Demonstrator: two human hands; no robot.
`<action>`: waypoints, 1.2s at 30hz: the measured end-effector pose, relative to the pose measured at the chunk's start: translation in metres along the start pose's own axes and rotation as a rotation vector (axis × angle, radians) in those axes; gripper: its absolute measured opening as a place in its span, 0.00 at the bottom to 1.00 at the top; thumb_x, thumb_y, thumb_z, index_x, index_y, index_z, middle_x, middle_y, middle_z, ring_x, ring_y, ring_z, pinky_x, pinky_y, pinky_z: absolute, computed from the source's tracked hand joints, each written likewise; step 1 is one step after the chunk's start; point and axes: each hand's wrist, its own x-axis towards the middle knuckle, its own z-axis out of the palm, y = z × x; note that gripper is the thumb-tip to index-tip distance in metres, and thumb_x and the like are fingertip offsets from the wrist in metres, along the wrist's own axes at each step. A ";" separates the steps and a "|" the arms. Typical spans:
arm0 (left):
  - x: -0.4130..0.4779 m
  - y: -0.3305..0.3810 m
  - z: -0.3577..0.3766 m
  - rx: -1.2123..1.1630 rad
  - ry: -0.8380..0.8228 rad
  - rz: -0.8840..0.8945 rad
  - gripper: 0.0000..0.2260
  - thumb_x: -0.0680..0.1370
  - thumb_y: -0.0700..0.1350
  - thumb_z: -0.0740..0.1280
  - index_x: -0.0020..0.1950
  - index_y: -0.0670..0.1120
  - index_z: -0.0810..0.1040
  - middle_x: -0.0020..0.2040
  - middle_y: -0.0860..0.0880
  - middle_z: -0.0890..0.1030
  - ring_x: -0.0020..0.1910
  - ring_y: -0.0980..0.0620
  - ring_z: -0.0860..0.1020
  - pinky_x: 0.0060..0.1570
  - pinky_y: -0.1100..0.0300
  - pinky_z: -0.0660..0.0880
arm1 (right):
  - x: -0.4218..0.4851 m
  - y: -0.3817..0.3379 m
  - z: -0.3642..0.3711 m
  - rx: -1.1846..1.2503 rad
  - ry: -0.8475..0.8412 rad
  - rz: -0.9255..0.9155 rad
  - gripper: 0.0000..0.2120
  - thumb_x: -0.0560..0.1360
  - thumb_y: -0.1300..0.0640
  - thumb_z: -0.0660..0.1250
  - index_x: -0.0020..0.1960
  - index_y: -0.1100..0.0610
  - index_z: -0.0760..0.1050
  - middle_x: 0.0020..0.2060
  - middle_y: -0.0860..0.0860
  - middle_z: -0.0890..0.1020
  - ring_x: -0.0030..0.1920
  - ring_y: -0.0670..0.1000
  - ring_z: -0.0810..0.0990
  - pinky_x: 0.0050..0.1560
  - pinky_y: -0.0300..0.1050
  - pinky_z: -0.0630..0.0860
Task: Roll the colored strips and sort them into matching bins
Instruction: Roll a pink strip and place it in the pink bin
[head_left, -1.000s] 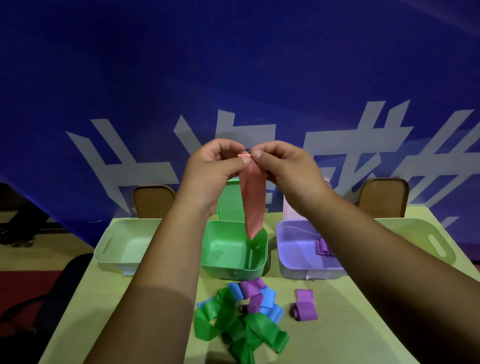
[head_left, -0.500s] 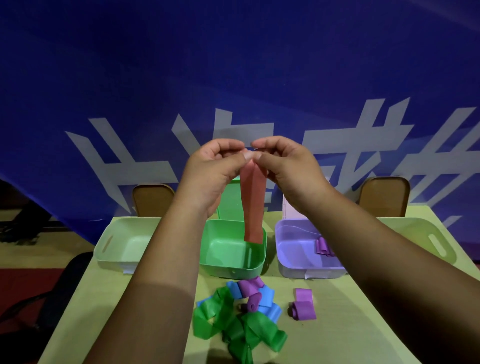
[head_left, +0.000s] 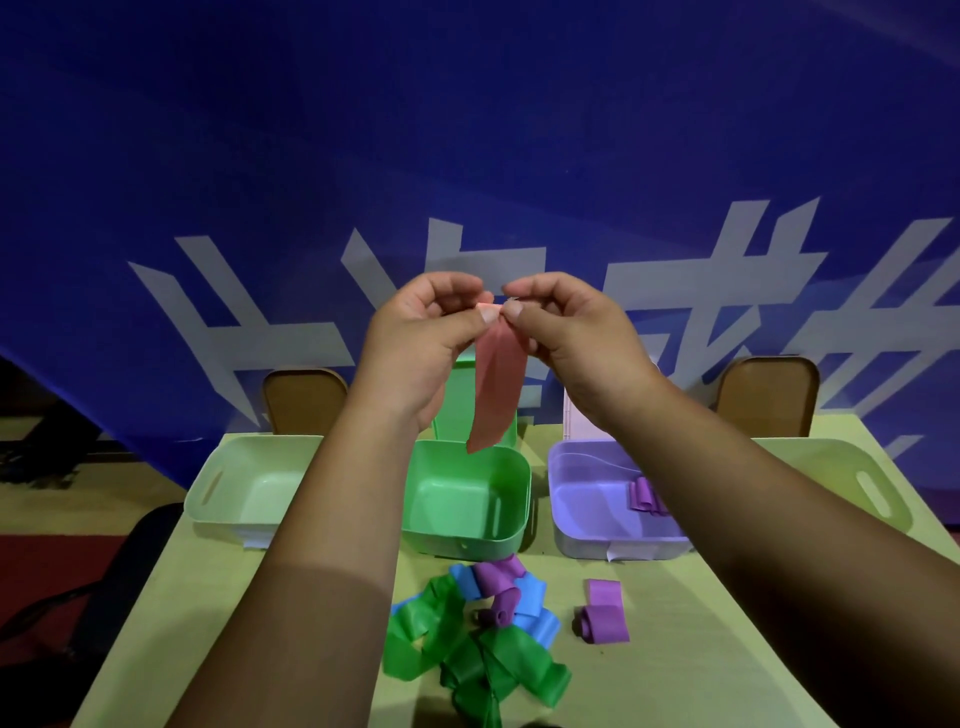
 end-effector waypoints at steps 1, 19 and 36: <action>0.000 0.000 0.000 -0.006 0.000 -0.001 0.13 0.77 0.28 0.74 0.57 0.42 0.82 0.52 0.41 0.86 0.54 0.44 0.85 0.63 0.47 0.83 | 0.000 -0.001 0.000 -0.012 0.000 -0.004 0.09 0.80 0.63 0.74 0.60 0.57 0.83 0.37 0.47 0.83 0.39 0.45 0.82 0.50 0.49 0.81; -0.002 -0.004 -0.006 0.107 0.005 0.011 0.10 0.79 0.37 0.76 0.60 0.43 0.85 0.55 0.41 0.89 0.57 0.39 0.88 0.63 0.42 0.83 | 0.001 0.002 0.000 0.000 0.013 0.004 0.12 0.77 0.56 0.77 0.60 0.52 0.84 0.54 0.58 0.87 0.56 0.58 0.88 0.65 0.61 0.83; -0.008 -0.001 0.000 0.072 0.053 0.054 0.09 0.80 0.35 0.76 0.59 0.38 0.83 0.52 0.38 0.88 0.54 0.38 0.88 0.60 0.42 0.85 | -0.002 -0.011 0.002 -0.119 0.024 -0.065 0.10 0.80 0.63 0.74 0.59 0.52 0.83 0.47 0.48 0.86 0.47 0.45 0.86 0.45 0.36 0.80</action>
